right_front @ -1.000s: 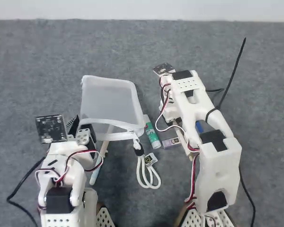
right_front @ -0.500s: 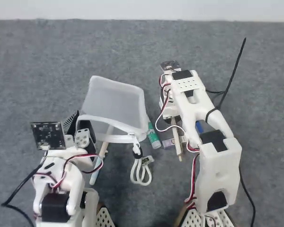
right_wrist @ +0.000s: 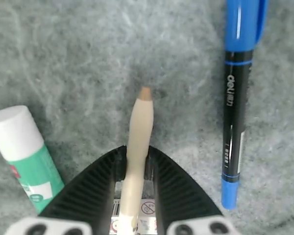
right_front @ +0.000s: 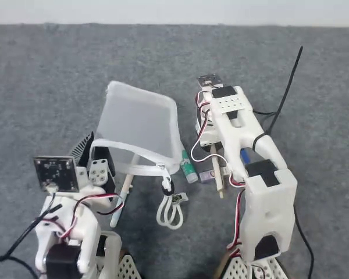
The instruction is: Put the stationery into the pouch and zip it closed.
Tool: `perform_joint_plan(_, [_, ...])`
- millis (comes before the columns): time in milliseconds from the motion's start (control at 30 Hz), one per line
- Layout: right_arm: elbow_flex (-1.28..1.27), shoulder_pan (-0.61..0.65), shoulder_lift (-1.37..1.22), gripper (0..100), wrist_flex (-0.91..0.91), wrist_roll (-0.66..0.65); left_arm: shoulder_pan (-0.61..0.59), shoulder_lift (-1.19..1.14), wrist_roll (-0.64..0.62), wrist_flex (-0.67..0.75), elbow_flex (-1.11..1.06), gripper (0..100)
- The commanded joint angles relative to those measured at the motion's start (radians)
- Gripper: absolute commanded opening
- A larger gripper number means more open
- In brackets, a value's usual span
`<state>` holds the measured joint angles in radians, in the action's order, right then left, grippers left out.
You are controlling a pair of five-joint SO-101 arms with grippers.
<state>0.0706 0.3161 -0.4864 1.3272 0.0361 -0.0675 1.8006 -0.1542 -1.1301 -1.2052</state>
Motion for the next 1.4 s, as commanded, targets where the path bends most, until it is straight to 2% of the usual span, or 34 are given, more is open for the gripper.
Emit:
perform_joint_plan(0, [0.049,-0.015,0.113,0.6,-0.013,0.002,0.058,-0.133,0.009,-0.012,0.133,1])
perform_joint_plan(167, [0.049,-0.015,0.114,0.6,-0.013,0.002,0.078,-0.405,-0.034,-0.015,0.302,1])
perform_joint_plan(533, [0.054,-0.015,0.116,0.6,-0.002,0.002,0.077,-0.778,-0.104,-0.203,0.711,1])
perform_joint_plan(733, [0.048,-0.015,0.196,0.6,0.042,0.0,0.077,-0.876,-0.143,-0.203,0.722,1])
perform_joint_plan(967, [0.046,-0.013,0.262,0.6,0.087,0.0,-0.026,-0.953,-0.149,-0.181,0.719,1])
perform_joint_plan(1367, [0.046,0.004,0.412,0.6,0.206,0.002,-0.029,-1.117,-0.149,-0.181,0.723,1])
